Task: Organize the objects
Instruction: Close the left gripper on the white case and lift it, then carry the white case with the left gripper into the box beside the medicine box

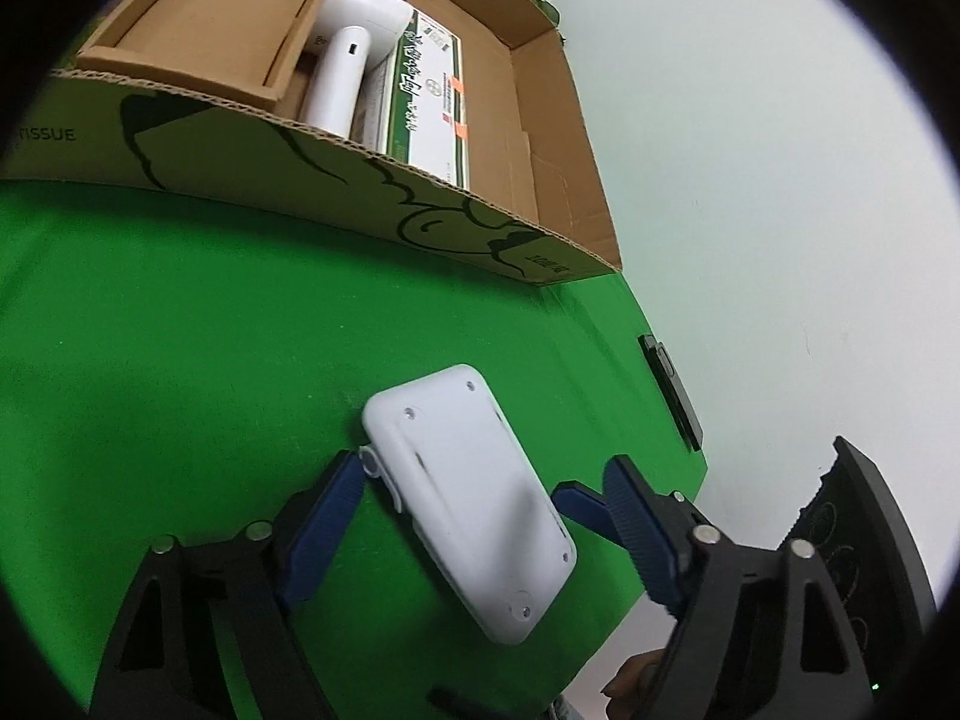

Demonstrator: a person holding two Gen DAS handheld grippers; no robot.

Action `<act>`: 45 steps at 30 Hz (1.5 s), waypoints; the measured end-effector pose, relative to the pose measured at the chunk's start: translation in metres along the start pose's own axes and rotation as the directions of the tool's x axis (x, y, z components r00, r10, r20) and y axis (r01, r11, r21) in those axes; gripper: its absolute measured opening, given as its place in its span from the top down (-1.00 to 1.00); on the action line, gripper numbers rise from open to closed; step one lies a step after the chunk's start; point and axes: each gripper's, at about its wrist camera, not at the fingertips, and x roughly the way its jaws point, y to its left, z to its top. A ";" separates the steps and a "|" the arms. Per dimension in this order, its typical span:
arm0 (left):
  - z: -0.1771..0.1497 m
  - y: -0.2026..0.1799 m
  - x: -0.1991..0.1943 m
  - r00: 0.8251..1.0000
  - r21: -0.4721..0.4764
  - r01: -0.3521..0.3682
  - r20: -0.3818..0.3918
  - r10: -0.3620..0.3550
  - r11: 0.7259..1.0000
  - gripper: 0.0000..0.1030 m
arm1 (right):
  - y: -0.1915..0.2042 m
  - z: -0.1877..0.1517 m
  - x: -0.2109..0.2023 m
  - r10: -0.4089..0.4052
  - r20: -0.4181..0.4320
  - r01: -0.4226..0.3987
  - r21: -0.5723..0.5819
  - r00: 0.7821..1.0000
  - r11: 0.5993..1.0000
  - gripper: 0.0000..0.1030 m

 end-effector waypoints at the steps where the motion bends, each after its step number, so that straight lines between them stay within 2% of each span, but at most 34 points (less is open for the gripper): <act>1: 0.000 0.000 0.000 1.000 0.000 -0.001 -0.002 0.001 1.000 -0.47 | -0.002 0.000 0.002 -0.001 -0.009 0.001 0.012 1.000 1.000 -0.74; 6: -0.001 -0.001 0.001 1.000 0.008 0.004 -0.013 -0.004 1.000 -0.47 | -0.009 -0.004 0.003 -0.030 -0.035 0.032 0.046 0.999 0.998 -0.41; 7: -0.001 -0.001 0.002 1.000 0.007 0.007 -0.018 -0.006 1.000 -0.40 | -0.009 -0.006 0.003 -0.046 -0.037 0.047 0.043 0.998 0.998 -0.32; 9: -0.003 0.000 0.004 0.999 0.002 0.011 -0.032 -0.011 1.000 -0.22 | -0.010 -0.007 0.003 -0.052 -0.034 0.054 0.049 0.998 0.997 -0.31; 14: -0.004 0.001 0.002 1.000 -0.014 -0.001 -0.030 0.000 1.000 -0.08 | -0.009 -0.010 0.001 -0.036 -0.025 0.038 0.085 0.999 0.996 -0.31; 16: -0.005 0.004 0.001 1.000 -0.018 -0.011 -0.029 0.010 1.000 0.08 | -0.010 -0.010 -0.001 -0.009 -0.021 0.011 0.111 1.000 0.994 -0.31; 21: -0.006 0.006 0.000 0.998 -0.013 -0.050 -0.031 0.049 0.999 0.32 | -0.004 -0.009 -0.001 0.007 -0.023 -0.004 0.106 1.000 0.994 -0.31; 29: -0.008 -0.001 -0.008 0.995 0.019 -0.091 -0.026 0.092 0.996 0.32 | 0.000 -0.008 -0.005 0.013 -0.007 -0.012 0.117 1.000 0.993 -0.29; 35: 0.002 -0.029 -0.024 0.993 0.099 -0.111 0.054 0.106 0.989 0.37 | -0.009 0.003 -0.024 0.021 0.106 -0.037 0.157 0.994 0.987 -0.27; 39: 0.005 -0.050 -0.029 0.987 0.170 -0.151 0.088 0.138 0.974 0.44 | -0.017 0.008 -0.028 0.026 0.129 -0.047 0.163 0.991 0.985 -0.26; 45: 0.017 -0.076 -0.025 0.982 0.237 -0.170 0.120 0.144 0.957 0.46 | -0.034 0.015 -0.040 0.029 0.169 -0.063 0.197 0.985 0.978 -0.26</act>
